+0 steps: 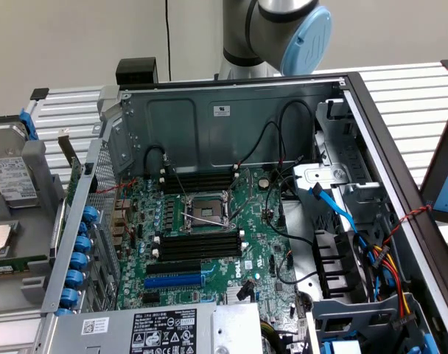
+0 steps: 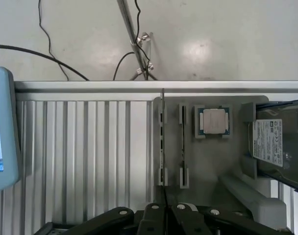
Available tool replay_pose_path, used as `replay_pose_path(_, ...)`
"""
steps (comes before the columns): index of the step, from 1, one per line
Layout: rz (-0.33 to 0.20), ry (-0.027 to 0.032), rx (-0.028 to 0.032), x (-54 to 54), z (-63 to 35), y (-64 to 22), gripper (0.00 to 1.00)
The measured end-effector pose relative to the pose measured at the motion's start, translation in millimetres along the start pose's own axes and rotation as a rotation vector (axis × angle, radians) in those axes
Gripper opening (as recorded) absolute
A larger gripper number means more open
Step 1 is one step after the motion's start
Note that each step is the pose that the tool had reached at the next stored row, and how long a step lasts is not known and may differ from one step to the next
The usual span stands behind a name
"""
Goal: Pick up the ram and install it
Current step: 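Pick up the ram and move it above insertion slot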
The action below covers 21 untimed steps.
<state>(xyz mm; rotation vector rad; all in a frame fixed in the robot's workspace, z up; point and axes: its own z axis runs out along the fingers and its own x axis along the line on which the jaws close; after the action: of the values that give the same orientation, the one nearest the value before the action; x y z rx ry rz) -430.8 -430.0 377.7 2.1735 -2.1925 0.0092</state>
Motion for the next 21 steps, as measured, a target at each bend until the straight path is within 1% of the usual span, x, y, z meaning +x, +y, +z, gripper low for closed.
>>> replay_pose_path(2, 0.000, 0.0001, -0.0005, 2.2, -3.2, -0.3, 0.12)
replay_pose_path(8, 0.000, -0.0001, -0.0008, 2.6, -3.3, -0.8, 0.12)
replay_pose_path(9, 0.000, -0.0025, -0.0040, 3.3, -3.9, -1.4, 0.12)
replay_pose_path(11, -0.001, -0.0086, -0.0125, 4.5, -6.3, -2.3, 0.12)
replay_pose_path(14, -0.001, -0.0124, -0.0250, 7.6, -11.6, -4.5, 0.12)
replay_pose_path(15, -0.002, -0.0132, -0.0280, 9.3, -11.8, -5.5, 0.12)
replay_pose_path(16, -0.002, -0.0132, -0.0297, 10.9, -11.9, -6.5, 0.12)
replay_pose_path(21, -0.001, -0.0137, -0.0300, 12.9, -11.8, -7.1, 0.12)
